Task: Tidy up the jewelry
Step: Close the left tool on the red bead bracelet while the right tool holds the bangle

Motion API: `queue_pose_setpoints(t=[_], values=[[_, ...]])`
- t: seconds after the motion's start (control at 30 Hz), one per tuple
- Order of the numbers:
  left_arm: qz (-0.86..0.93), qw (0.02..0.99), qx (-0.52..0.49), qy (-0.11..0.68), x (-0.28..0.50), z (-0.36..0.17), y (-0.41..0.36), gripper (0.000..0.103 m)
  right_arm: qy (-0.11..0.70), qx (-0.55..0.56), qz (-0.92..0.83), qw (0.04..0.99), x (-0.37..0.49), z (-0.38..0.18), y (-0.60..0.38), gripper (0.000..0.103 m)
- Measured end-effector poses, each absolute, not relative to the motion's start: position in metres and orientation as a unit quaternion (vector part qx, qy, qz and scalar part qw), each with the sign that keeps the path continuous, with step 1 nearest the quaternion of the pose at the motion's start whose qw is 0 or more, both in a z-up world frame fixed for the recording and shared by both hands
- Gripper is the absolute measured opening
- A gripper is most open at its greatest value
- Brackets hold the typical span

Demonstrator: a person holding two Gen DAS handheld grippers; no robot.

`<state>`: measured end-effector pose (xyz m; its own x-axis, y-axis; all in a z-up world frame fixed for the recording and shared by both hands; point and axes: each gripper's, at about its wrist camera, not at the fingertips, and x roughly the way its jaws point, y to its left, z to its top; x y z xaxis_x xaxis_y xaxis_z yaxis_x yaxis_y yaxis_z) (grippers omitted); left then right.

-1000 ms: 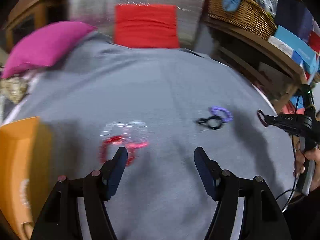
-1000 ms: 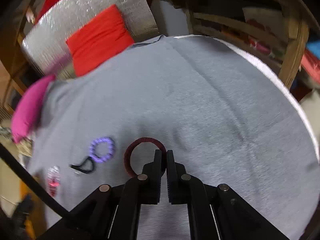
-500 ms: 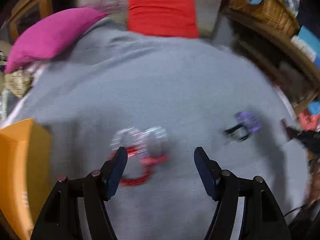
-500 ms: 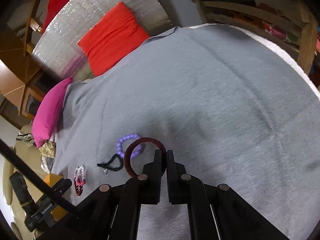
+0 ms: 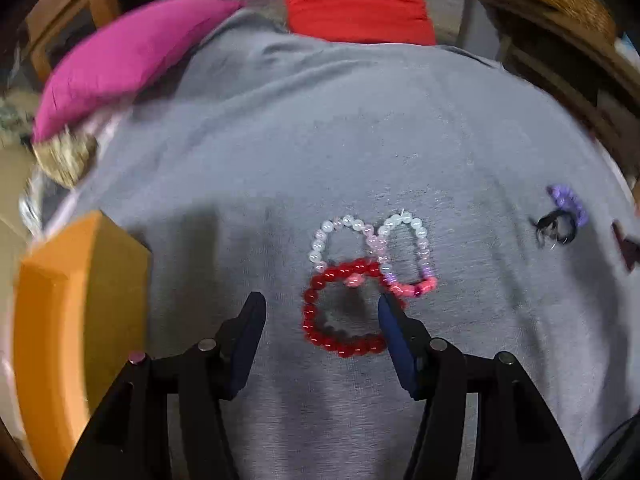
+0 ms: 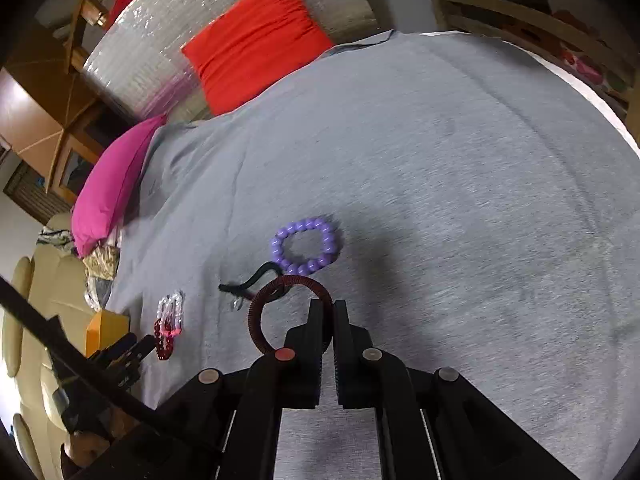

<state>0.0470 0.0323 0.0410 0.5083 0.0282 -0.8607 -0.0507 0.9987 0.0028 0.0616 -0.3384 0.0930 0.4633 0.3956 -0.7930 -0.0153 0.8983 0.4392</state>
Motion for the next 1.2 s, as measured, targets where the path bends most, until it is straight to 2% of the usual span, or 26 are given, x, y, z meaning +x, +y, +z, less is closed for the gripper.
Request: queue_pose_setpoints(t=[0.07,0.2,0.37,0.5,0.53,0.6,0.63,0.7,0.73,0.8,1.0,1.13,1.17,1.2], values=[[0.003,0.872,-0.036,0.488,0.049,0.045,0.033,0.06,0.504,0.184,0.126,0.834,0.062,0.092,-0.333,0.005],[0.017,0.875,0.003,0.483,0.059,0.046,0.02,0.06,0.506,0.181,0.135,0.832,0.061,0.09,-0.323,0.005],[-0.007,0.869,-0.054,0.493,0.074,0.036,0.027,0.06,0.507,0.165,0.142,0.834,0.058,0.088,-0.311,0.005],[-0.02,0.87,-0.049,0.491,0.08,0.029,0.026,0.059,0.511,0.165,0.144,0.831,0.059,0.085,-0.308,0.005],[-0.029,0.868,-0.058,0.493,0.083,0.028,0.026,0.057,0.51,0.163,0.144,0.832,0.058,0.086,-0.308,0.005],[-0.041,0.867,-0.059,0.494,0.08,0.032,0.026,0.034,0.508,0.16,0.144,0.834,0.058,0.087,-0.307,0.005],[-0.047,0.866,-0.049,0.495,0.076,0.034,0.024,0.033,0.507,0.16,0.143,0.835,0.057,0.087,-0.306,0.005],[-0.062,0.866,-0.029,0.496,0.069,0.035,0.017,0.022,0.507,0.162,0.144,0.834,0.057,0.088,-0.305,0.005],[-0.069,0.865,-0.026,0.496,0.068,0.034,0.009,0.021,0.506,0.163,0.144,0.835,0.057,0.089,-0.304,0.005],[-0.096,0.862,-0.029,0.496,0.057,0.039,0.001,0.01,0.504,0.159,0.146,0.836,0.056,0.09,-0.301,0.005],[-0.185,0.852,-0.023,0.489,0.023,0.055,-0.025,0.01,0.503,0.153,0.149,0.838,0.054,0.092,-0.292,0.005],[-0.136,0.866,-0.008,0.482,0.013,0.063,-0.011,0.01,0.5,0.15,0.15,0.839,0.053,0.092,-0.289,0.005],[-0.113,0.87,-0.006,0.481,0.014,0.064,-0.001,0.012,0.5,0.148,0.151,0.84,0.052,0.092,-0.289,0.006],[-0.095,0.871,-0.004,0.482,0.014,0.063,0.007,0.019,0.5,0.146,0.151,0.84,0.051,0.092,-0.288,0.006]])
